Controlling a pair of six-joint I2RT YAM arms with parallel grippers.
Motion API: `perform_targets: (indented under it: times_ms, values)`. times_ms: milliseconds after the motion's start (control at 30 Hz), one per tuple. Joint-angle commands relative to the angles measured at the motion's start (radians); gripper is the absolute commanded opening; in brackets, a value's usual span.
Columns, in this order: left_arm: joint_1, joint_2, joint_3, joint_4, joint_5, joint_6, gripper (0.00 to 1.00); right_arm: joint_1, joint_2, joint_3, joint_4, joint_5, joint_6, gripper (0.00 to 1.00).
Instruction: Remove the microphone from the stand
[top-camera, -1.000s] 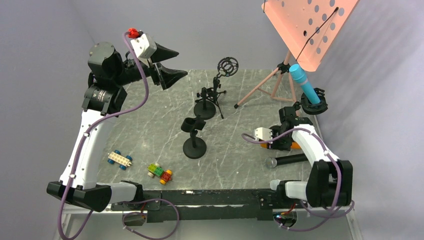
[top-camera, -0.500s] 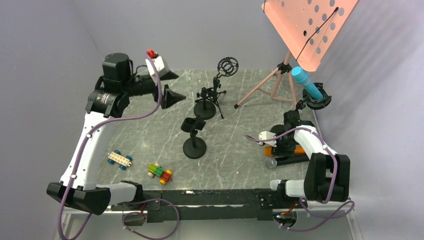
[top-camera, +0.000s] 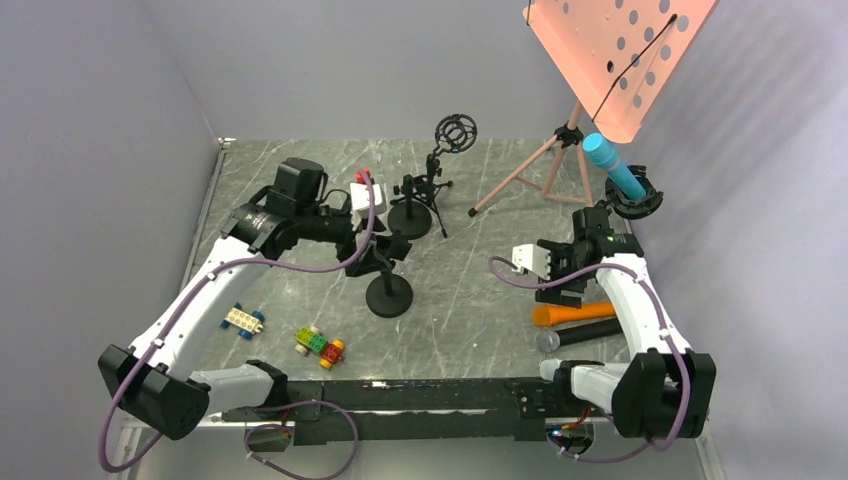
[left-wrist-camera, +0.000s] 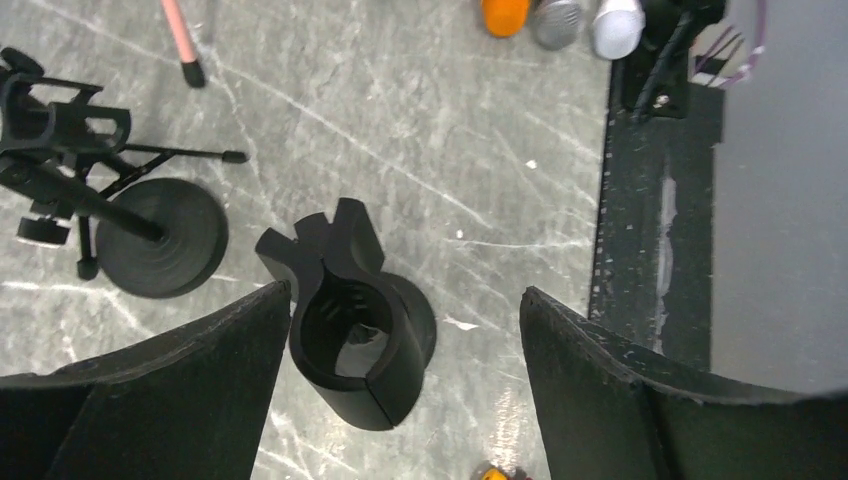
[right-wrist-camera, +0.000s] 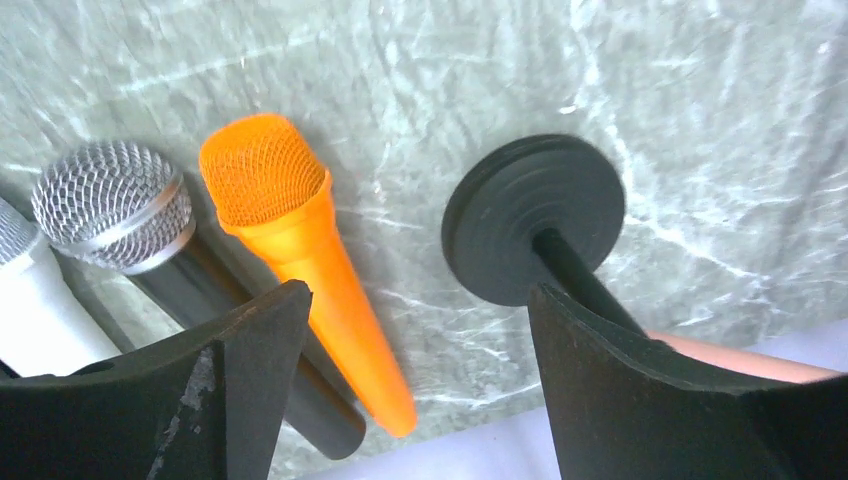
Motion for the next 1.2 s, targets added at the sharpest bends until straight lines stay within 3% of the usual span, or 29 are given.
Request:
perform_targets:
  times_ms: [0, 200, 400, 600, 933, 1167]
  values:
    - [-0.041, 0.017, -0.013, 0.104, -0.211, -0.051, 0.87, 0.086, -0.036, 0.079, -0.084, -0.106, 0.098, 0.84]
    - [-0.057, 0.096, 0.01, 0.021, -0.234, -0.002, 0.76, 0.216, -0.093, 0.141, -0.119, -0.175, 0.198, 0.85]
    - [-0.057, 0.16, 0.045, -0.04, -0.172, 0.027, 0.44, 0.31, -0.107, 0.199, -0.054, -0.206, 0.33, 0.85]
    - [-0.028, 0.199, 0.138, -0.12, -0.225, 0.068, 0.2, 0.338, -0.098, 0.275, -0.019, -0.238, 0.404, 0.85]
    - [0.2, 0.292, 0.253, 0.039, -0.332, 0.042, 0.16, 0.362, -0.115, 0.387, 0.071, -0.311, 0.526, 0.84]
    - [0.234, 0.381, 0.28, 0.271, -0.304, -0.042, 0.17, 0.367, -0.158, 0.431, 0.163, -0.315, 0.642, 0.84]
